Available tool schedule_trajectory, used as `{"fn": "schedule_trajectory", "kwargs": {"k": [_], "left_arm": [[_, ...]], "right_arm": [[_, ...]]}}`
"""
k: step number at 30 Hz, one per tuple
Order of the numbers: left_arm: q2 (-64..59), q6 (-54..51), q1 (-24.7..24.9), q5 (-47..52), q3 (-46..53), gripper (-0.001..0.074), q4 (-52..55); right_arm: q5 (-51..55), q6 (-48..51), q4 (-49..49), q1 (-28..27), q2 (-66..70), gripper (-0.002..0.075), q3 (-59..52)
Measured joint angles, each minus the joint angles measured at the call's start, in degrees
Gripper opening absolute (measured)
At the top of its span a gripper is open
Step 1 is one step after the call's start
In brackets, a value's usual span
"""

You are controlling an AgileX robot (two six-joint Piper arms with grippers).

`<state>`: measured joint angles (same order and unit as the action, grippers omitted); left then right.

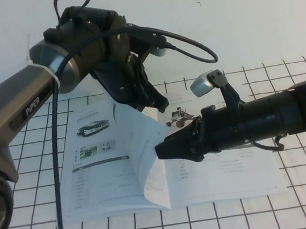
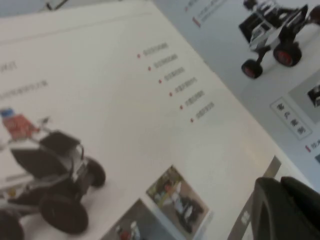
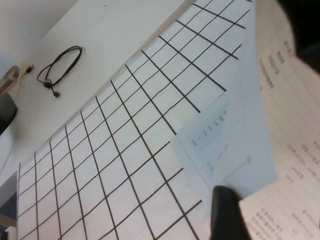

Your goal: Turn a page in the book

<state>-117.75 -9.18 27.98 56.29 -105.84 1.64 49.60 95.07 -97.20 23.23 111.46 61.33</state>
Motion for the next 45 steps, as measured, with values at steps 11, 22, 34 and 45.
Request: {"fn": "schedule_trajectory", "kwargs": {"k": [11, 22, 34, 45], "left_arm": [[4.7, 3.7, -5.1, 13.3, -0.1, -0.0002, 1.2], [5.0, -0.6, -14.5, 9.4, 3.0, -0.0002, -5.6], [6.2, -9.9, -16.8, -0.3, 11.2, -0.0002, -21.0], [31.6, -14.5, -16.8, -1.1, 11.5, -0.0002, -22.9]], "right_arm": [[-0.1, -0.9, 0.0, 0.0, 0.0, 0.0376, 0.3], [-0.2, -3.0, 7.4, -3.6, -9.2, 0.0375, 0.3], [3.1, -13.4, 25.0, -18.2, -29.9, 0.0212, 0.3], [-2.4, -40.4, 59.6, -28.0, -51.8, 0.0001, 0.3]]}}
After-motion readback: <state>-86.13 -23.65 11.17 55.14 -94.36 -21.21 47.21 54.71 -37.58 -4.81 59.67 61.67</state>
